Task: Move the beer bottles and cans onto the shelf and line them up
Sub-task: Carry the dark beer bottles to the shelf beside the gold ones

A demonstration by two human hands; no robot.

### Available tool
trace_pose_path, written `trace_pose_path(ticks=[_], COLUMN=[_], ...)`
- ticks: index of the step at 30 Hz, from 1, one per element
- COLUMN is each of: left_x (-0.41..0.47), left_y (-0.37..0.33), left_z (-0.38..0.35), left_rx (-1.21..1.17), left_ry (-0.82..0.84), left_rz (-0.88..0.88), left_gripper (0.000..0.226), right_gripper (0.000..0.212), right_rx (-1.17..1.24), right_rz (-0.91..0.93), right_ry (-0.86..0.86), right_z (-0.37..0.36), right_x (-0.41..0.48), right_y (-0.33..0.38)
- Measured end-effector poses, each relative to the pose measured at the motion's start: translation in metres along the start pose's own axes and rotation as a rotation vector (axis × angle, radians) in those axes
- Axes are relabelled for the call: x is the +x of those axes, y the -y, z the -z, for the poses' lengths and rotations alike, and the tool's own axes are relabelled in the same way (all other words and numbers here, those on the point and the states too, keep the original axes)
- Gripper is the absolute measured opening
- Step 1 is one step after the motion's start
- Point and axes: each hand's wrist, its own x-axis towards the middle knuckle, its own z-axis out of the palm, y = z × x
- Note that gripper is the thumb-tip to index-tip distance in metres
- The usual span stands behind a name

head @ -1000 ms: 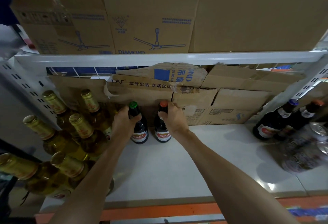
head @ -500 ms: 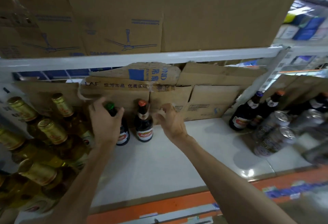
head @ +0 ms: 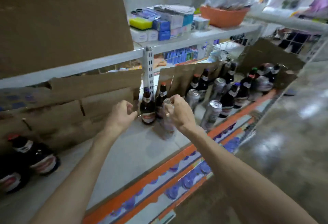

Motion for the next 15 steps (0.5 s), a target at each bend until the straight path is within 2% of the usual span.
trace_pose_path(ticks=[3, 7, 11, 15], left_x=[0.010, 0.019, 0.026, 0.042], left_y=[-0.029, -0.054, -0.056, -0.049], left_z=[-0.034, -0.058, -0.062, -0.065], left_rx=[0.024, 0.045, 0.060, 0.067], left_ry=[-0.022, -0.063, -0.111, -0.138], left_rz=[0.038, 0.084, 0.144, 0.212], left_gripper=[0.030, 0.031, 0.031, 0.036], right_gripper=[0.026, 0.023, 0.023, 0.033], right_rx=[-0.012, -0.007, 0.025, 0.029], right_rz=[-0.021, -0.033, -0.004, 0.006], right_ry=[-0.050, -0.079, -0.014, 0.059], right_z=[0.048, 0.075, 0.064, 0.035], right_x=[0.014, 0.028, 0.051, 0.079], right_y=[-0.054, -0.091, -0.096, -0.087])
